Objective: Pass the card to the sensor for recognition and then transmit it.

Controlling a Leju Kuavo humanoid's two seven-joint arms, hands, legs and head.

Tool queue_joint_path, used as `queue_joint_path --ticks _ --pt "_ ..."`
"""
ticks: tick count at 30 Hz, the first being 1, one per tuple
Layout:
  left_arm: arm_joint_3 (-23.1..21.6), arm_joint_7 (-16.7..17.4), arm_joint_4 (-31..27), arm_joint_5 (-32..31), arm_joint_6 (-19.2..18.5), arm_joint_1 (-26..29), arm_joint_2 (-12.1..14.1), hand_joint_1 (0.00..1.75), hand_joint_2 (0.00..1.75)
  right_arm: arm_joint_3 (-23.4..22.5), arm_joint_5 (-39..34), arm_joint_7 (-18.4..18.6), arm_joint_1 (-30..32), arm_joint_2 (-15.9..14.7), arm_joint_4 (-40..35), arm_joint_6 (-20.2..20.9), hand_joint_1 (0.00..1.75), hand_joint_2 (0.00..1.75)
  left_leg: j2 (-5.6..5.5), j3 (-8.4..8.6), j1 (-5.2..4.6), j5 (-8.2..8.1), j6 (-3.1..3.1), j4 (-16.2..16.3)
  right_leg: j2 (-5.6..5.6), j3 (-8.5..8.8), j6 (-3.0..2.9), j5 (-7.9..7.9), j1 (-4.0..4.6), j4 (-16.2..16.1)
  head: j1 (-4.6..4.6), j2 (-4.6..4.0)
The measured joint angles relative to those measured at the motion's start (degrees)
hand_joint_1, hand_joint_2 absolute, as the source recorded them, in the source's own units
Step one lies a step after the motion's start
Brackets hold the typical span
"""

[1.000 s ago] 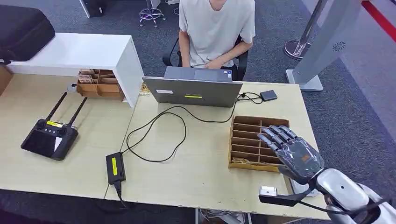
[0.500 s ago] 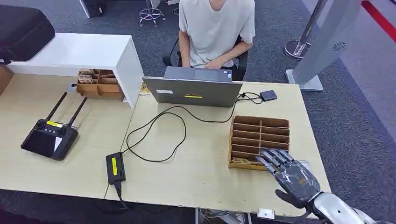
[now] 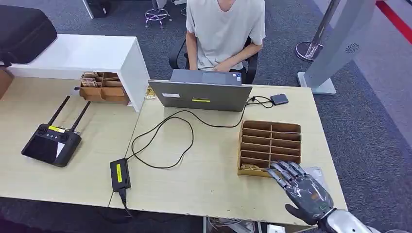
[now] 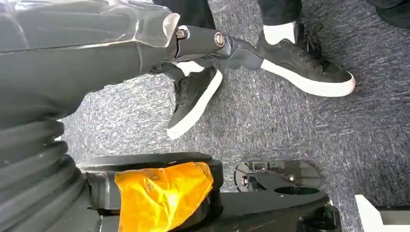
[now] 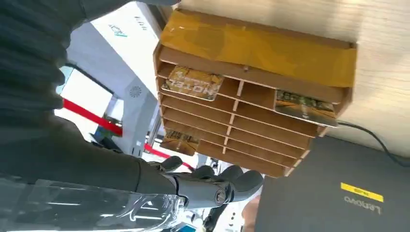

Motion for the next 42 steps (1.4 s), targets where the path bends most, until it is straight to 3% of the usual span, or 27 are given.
queue_joint_path --ticks 4,12,28,42 --pt "0.0 0.0 0.0 0.0 0.0 0.0 0.0 0.00 1.75 -0.4 1.1 -1.2 0.5 1.1 0.1 -0.9 0.00 1.75 0.03 0.00 0.01 0.00 0.00 0.0 0.02 0.00 0.00 0.00 0.01 0.0 0.02 0.00" --pt "0.0 0.0 0.0 0.0 0.0 0.0 -0.1 0.00 1.75 1.3 4.9 -1.2 0.6 7.6 4.0 -5.5 0.00 1.75 0.04 0.03 0.01 0.00 0.00 0.0 0.03 0.00 0.00 0.00 0.01 0.0 0.00 0.00" --pt "0.0 0.1 0.0 0.3 0.0 0.0 -0.1 0.00 1.75 2.2 5.1 -1.1 0.7 9.9 5.9 -6.4 0.00 1.75 0.04 0.03 0.01 0.00 0.00 0.0 0.03 0.01 0.00 0.00 0.00 0.0 0.00 0.00" --pt "0.0 0.2 0.0 0.3 0.0 0.0 -0.1 0.00 1.75 2.4 8.2 -0.5 -0.4 13.5 9.5 -11.2 0.00 1.75 0.04 0.02 0.00 0.00 0.00 0.0 0.03 0.02 0.00 0.00 0.00 0.0 0.02 0.00"
